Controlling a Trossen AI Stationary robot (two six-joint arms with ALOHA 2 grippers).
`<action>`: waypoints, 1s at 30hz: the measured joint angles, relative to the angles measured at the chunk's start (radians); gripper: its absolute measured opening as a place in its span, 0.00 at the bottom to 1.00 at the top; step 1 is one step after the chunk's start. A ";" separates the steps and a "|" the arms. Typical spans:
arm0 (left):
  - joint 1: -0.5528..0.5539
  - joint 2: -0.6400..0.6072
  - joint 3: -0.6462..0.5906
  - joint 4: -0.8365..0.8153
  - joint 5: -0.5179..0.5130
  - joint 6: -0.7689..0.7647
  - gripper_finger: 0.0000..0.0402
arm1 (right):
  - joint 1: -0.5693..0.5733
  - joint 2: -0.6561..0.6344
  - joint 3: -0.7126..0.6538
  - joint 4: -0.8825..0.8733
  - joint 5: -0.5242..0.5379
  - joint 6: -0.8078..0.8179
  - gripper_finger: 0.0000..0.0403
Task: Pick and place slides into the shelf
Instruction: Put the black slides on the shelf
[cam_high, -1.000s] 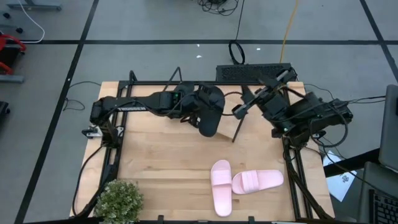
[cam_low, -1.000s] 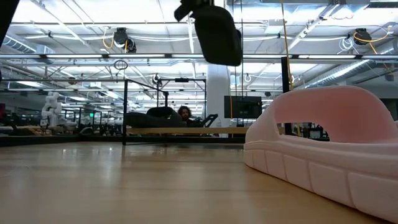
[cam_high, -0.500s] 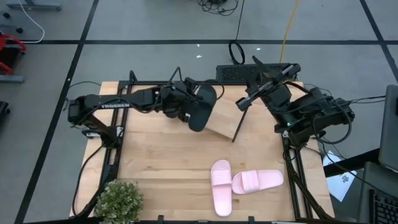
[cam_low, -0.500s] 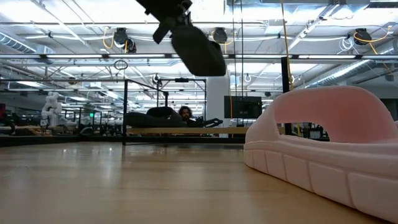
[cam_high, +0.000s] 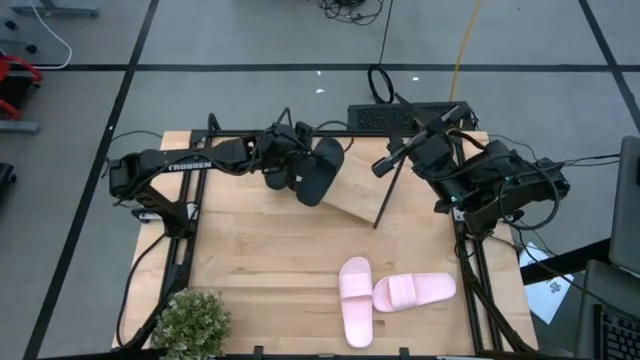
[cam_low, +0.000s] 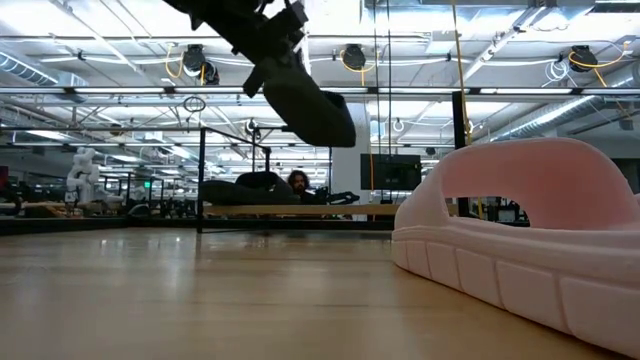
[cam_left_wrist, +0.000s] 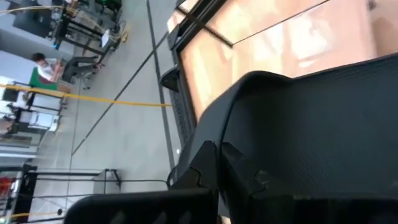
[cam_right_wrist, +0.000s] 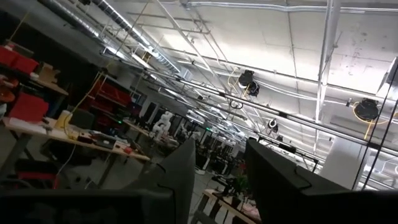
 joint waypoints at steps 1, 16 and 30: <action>0.010 0.003 0.000 0.008 0.010 0.008 0.00 | -0.005 0.000 0.000 -0.003 0.000 0.001 0.32; 0.116 0.017 -0.002 0.012 0.147 0.002 0.00 | -0.081 0.000 0.000 -0.121 -0.004 0.080 0.32; 0.125 0.088 -0.002 0.005 0.168 0.028 0.00 | -0.090 0.000 0.000 -0.155 -0.003 0.117 0.32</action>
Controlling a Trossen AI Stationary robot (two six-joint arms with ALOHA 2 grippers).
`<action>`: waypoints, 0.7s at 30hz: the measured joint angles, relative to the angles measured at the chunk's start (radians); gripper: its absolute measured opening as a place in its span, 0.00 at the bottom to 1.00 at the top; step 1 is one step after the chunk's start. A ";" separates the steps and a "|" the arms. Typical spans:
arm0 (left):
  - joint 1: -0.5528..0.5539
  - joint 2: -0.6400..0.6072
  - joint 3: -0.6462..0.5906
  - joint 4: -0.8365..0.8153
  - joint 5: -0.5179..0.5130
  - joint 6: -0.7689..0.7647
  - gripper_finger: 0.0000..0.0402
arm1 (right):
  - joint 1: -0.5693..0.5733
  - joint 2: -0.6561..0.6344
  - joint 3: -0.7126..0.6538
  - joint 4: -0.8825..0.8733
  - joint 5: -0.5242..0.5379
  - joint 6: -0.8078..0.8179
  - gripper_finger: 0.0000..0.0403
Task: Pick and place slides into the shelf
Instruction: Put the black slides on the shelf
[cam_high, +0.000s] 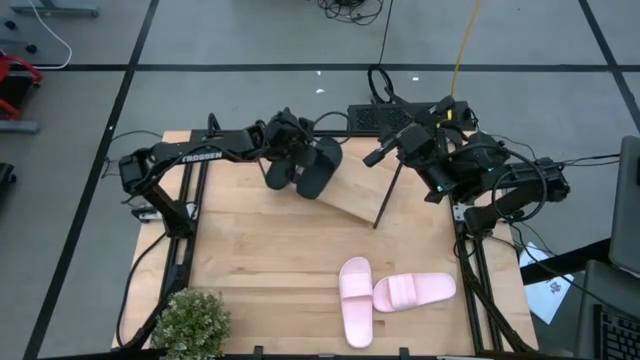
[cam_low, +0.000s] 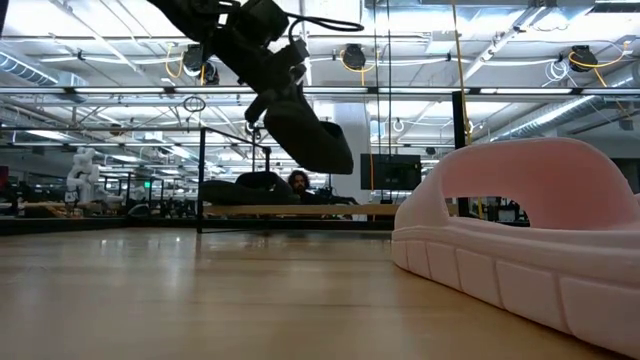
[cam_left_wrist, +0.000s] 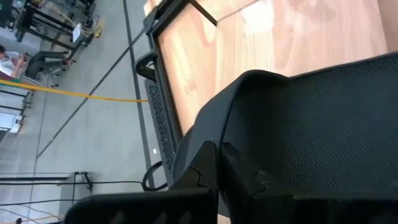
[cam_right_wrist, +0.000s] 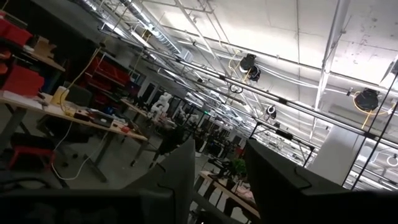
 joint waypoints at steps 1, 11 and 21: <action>0.003 0.001 0.000 -0.004 0.000 -0.004 0.00 | 0.000 0.000 0.000 -0.001 0.000 0.001 0.32; 0.016 0.000 -0.049 0.022 0.018 -0.003 0.00 | 0.000 0.000 0.000 -0.019 0.000 0.006 0.32; 0.024 0.000 -0.079 0.063 -0.005 0.019 0.00 | 0.000 0.001 0.000 -0.060 0.000 0.054 0.32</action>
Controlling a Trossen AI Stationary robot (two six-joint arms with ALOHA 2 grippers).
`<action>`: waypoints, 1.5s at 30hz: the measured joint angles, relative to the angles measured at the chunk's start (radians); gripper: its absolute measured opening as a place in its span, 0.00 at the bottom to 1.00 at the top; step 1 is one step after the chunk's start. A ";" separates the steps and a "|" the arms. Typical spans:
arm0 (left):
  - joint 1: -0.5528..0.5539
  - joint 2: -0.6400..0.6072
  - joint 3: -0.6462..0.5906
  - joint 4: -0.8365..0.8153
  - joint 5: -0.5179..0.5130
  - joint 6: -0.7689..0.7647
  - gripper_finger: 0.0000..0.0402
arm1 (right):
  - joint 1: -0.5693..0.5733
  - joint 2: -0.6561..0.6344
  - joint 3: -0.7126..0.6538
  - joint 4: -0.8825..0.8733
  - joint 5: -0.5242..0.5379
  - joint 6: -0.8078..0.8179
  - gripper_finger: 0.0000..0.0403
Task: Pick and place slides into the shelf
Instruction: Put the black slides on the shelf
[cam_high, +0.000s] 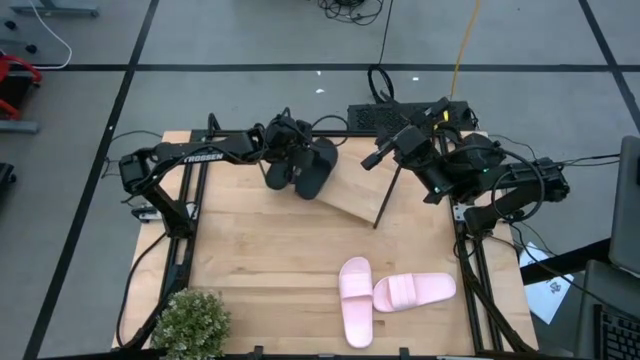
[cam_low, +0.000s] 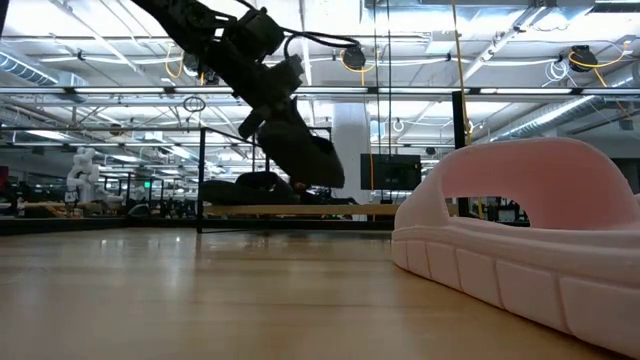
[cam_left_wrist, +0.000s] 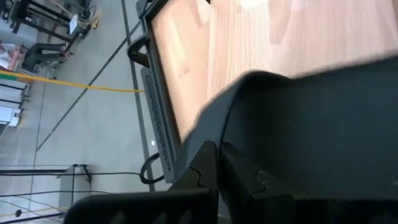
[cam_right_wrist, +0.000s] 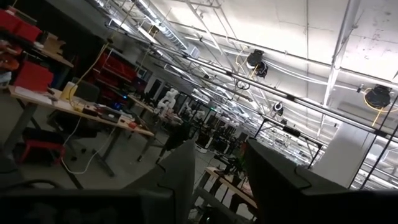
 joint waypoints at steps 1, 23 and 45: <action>0.000 0.000 0.000 0.000 0.002 0.001 0.00 | 0.000 0.002 0.000 0.003 0.000 0.001 0.32; 0.037 0.000 -0.002 -0.001 0.076 -0.027 0.00 | 0.000 0.006 0.000 -0.049 -0.001 0.076 0.32; 0.064 0.000 -0.058 0.062 0.101 -0.083 0.00 | 0.001 0.006 0.000 -0.093 -0.002 0.128 0.32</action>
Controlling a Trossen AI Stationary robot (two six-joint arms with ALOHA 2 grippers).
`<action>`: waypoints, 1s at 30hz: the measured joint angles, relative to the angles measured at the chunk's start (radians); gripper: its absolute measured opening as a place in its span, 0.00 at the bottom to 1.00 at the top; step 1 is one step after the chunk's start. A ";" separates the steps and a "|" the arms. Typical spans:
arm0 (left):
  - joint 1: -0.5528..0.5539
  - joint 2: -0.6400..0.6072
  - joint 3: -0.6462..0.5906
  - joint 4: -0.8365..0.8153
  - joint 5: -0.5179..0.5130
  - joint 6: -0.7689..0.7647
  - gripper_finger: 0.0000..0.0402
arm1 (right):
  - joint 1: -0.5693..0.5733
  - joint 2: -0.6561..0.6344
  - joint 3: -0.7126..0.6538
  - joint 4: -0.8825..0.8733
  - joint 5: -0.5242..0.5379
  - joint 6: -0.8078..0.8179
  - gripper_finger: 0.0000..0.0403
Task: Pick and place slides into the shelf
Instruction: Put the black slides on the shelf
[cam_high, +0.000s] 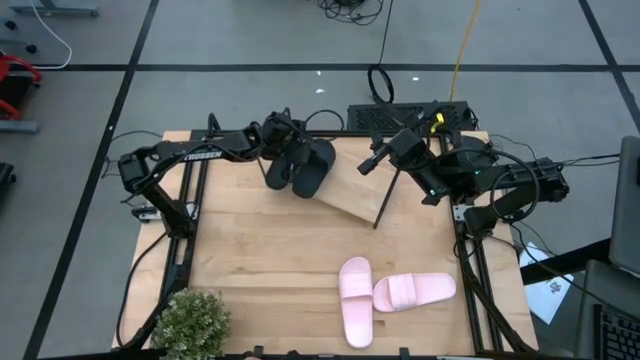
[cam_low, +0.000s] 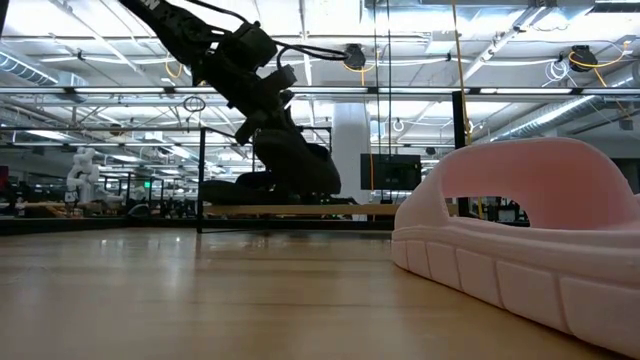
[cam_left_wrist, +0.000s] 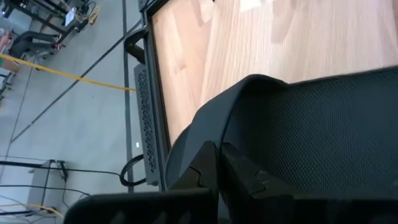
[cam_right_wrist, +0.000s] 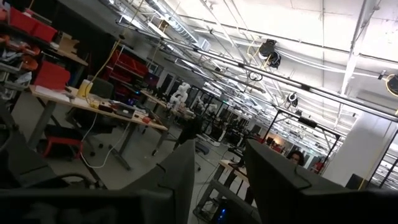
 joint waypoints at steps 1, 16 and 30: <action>0.001 0.000 0.000 -0.001 0.005 -0.004 0.00 | 0.000 0.000 0.000 -0.001 0.000 0.000 0.32; -0.009 0.074 -0.002 -0.001 0.007 -0.007 0.00 | 0.001 0.000 0.000 -0.038 0.000 0.000 0.32; -0.027 0.018 -0.001 -0.011 -0.025 0.025 0.00 | 0.000 0.000 0.000 -0.059 0.000 0.001 0.32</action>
